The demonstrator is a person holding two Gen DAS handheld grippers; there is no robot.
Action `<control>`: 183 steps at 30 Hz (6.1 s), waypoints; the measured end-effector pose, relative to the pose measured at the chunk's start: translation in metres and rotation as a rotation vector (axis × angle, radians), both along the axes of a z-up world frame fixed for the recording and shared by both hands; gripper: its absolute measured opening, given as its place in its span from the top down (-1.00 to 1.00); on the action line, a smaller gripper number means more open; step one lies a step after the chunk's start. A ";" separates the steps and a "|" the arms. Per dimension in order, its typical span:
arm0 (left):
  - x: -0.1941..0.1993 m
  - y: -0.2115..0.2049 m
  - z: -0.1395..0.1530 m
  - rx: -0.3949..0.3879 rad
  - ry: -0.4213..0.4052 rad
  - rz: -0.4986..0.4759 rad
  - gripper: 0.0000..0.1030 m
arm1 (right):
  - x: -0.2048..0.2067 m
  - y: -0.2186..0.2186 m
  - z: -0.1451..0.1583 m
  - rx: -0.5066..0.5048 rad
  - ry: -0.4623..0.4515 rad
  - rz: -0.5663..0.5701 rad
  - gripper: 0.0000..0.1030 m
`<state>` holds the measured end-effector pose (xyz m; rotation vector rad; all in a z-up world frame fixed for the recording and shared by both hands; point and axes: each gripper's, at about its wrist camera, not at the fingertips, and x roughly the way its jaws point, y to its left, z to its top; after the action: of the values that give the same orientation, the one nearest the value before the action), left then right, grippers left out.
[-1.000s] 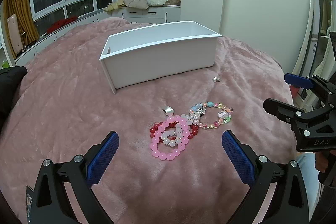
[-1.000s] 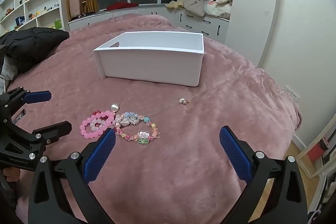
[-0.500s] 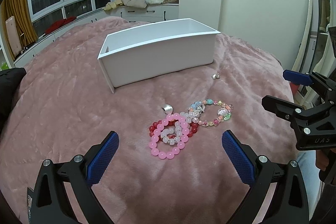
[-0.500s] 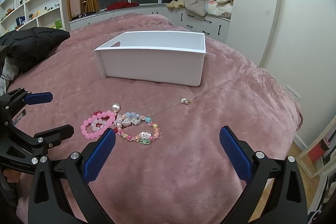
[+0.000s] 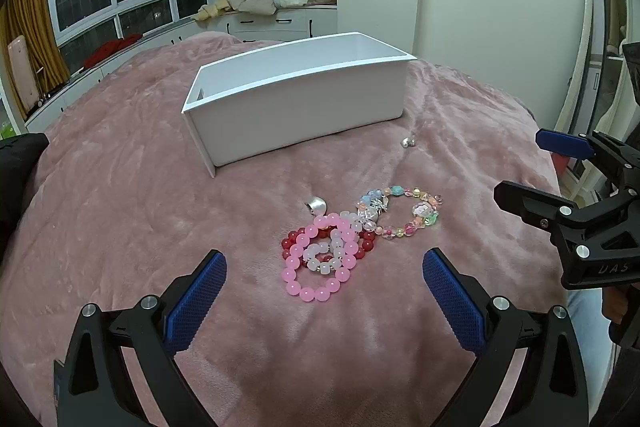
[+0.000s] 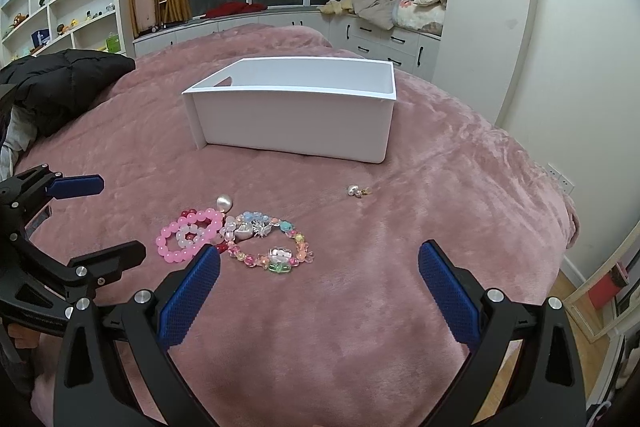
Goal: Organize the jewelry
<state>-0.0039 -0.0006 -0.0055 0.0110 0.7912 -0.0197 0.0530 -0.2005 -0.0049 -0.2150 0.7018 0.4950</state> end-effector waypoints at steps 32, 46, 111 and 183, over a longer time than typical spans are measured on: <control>0.000 -0.006 -0.002 0.032 0.013 -0.027 -0.93 | -0.001 0.001 -0.002 -0.006 0.005 0.002 -0.91; 0.018 -0.003 -0.017 -0.002 0.029 -0.022 -0.93 | 0.017 0.002 -0.026 0.034 0.043 0.020 -0.91; 0.027 0.016 -0.001 -0.156 0.038 -0.052 0.68 | 0.029 -0.012 -0.007 0.309 0.034 0.175 0.58; 0.239 0.094 0.054 -0.107 0.043 0.199 -0.07 | 0.260 0.080 0.030 0.204 0.201 0.132 -0.34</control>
<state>0.2353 0.0930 0.0488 -0.1696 0.8302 0.1263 0.3130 -0.1201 0.0256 -0.0195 0.8301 0.7171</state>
